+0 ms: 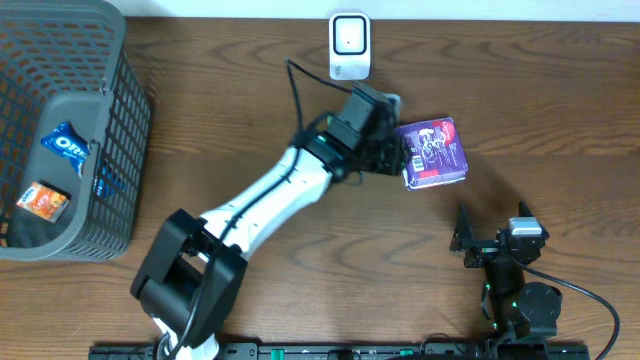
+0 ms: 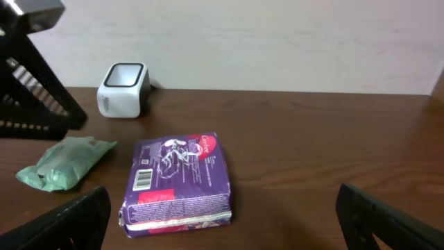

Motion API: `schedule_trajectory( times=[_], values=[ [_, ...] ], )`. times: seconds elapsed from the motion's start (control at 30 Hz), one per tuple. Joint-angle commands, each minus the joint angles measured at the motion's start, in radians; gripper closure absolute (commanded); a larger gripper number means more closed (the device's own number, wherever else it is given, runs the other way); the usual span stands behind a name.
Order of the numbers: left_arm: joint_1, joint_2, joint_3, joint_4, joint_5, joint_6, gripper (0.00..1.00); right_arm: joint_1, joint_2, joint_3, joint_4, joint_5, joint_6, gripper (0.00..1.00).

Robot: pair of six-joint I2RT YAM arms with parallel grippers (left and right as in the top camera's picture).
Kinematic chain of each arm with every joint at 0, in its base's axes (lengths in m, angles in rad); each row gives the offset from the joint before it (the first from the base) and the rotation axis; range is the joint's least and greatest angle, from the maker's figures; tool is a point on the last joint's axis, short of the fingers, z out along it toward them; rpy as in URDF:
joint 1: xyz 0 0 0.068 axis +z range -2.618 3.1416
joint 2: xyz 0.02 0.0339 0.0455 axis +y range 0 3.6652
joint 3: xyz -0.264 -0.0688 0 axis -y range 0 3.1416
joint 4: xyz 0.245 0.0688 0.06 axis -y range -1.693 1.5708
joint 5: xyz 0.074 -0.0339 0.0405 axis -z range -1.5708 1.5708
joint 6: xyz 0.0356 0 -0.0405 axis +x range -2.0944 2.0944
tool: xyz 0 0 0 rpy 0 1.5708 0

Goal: Scan the item barcode

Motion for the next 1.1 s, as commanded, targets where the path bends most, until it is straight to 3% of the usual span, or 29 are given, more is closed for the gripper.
schedule_trajectory(
  times=[0.0,0.23,0.37,0.83,0.93,1.07],
  values=[
    [-0.009,0.023,0.005,0.01,-0.201,-0.082,0.47,0.009,-0.005,-0.002,-0.004,0.002,-0.008,0.01],
    [0.001,0.153,0.005,0.195,-0.214,-0.212,0.46,0.009,-0.005,-0.002,-0.004,0.002,-0.008,0.01],
    [0.0,0.23,0.005,0.294,-0.077,-0.226,0.46,0.009,-0.005,-0.002,-0.004,0.002,-0.008,0.01],
    [-0.004,0.308,0.005,0.35,-0.076,-0.237,0.47,0.009,-0.005,-0.002,-0.004,0.002,-0.008,0.01],
    [-0.003,0.322,0.005,0.357,-0.092,-0.237,0.55,0.009,-0.005,-0.002,-0.004,0.002,-0.008,0.01],
    [-0.003,0.322,0.005,0.361,-0.128,-0.237,0.85,0.009,-0.005,-0.002,-0.004,0.002,-0.008,0.01]
  ],
)
